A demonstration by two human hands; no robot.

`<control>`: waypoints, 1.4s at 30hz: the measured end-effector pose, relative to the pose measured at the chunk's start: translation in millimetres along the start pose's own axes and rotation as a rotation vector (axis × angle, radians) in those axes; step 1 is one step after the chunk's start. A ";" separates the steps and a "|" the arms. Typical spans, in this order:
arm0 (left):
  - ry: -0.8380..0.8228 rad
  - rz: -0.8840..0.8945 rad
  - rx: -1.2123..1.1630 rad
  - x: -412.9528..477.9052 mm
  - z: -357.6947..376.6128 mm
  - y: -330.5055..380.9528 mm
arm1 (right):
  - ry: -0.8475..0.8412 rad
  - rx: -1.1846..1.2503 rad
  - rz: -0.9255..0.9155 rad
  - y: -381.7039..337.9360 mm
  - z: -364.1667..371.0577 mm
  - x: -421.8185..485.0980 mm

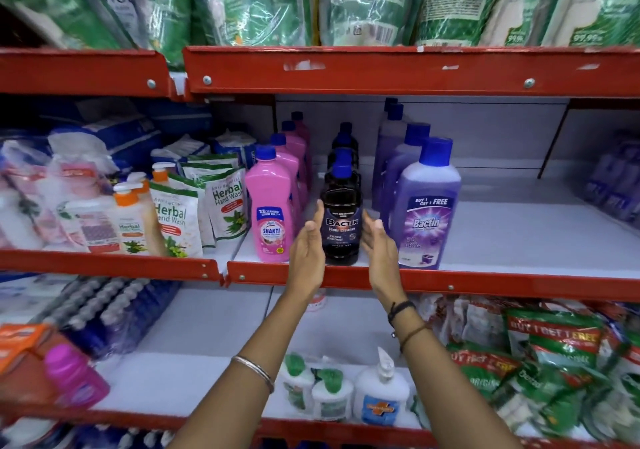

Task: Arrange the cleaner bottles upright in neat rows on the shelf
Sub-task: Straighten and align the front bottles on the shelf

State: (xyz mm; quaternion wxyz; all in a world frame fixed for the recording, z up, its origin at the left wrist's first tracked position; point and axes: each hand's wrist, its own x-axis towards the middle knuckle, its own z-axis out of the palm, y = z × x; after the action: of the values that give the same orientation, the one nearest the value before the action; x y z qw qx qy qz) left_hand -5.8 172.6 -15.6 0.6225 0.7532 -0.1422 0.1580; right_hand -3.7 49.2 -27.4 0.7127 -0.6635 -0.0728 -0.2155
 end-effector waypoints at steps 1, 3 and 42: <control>-0.014 0.006 -0.002 -1.2 -2.4 -0.2 | -0.005 0.022 0.008 0.1 -1.8 -0.5; -0.041 0.005 -0.010 -4.9 -6.4 -3.9 | -0.006 0.032 0.011 -1.0 -3.5 -6.5; -0.020 -0.028 0.026 -3.8 -131.7 -25.3 | -0.008 -0.179 0.008 9.3 118.9 -40.0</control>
State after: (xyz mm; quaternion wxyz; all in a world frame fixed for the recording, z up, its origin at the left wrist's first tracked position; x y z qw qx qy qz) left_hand -6.9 306.7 -16.8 0.6134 0.7647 -0.1358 0.1432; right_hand -14.1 174.1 -38.5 0.6511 -0.7257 -0.0531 -0.2157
